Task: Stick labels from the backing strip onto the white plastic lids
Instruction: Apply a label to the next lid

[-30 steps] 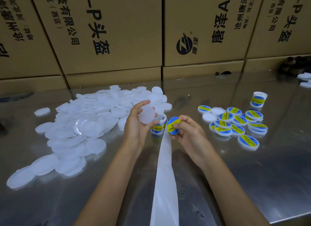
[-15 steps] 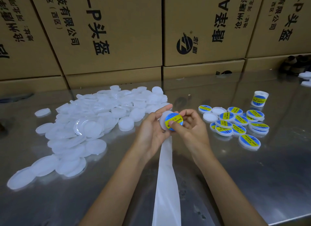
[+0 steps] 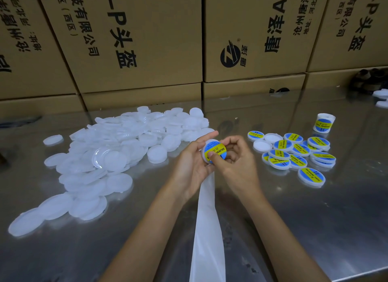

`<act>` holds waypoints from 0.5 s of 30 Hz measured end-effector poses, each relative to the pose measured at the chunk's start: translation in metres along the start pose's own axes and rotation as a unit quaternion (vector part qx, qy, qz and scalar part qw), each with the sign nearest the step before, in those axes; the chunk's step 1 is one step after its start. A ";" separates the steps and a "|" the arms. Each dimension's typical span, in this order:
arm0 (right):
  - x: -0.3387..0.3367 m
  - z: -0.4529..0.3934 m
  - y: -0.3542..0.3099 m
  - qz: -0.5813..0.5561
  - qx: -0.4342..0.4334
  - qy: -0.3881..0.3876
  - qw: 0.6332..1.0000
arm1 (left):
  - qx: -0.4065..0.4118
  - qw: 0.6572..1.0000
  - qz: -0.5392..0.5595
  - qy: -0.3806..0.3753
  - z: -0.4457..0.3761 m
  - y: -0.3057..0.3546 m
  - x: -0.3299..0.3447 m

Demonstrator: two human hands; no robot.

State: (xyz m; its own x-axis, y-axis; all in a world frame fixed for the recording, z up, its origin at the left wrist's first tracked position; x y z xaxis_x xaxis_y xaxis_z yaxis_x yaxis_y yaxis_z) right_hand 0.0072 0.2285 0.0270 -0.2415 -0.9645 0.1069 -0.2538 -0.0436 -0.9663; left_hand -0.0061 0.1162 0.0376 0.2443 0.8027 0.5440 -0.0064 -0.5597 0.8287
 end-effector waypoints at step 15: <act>-0.002 0.007 -0.005 0.141 -0.069 0.094 0.983 | 0.012 1.000 -0.023 0.006 0.000 -0.004 0.000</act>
State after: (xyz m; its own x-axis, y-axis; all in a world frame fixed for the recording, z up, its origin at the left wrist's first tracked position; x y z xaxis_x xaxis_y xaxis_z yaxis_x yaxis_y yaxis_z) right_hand 0.0157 0.2288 0.0299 -0.4861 -0.8673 -0.1068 -0.2739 0.2673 -0.9239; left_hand -0.0058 0.1185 0.0343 0.2312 0.8305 0.5067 0.0281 -0.5263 0.8498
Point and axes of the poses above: each hand's wrist, its own z-axis away from the middle knuckle, its own x-axis out of the palm, y = z × x, the point moved 4 cm from there along -z, towards the middle knuckle, and after that the axes turned 13 degrees about x, right-handed, at the moved point
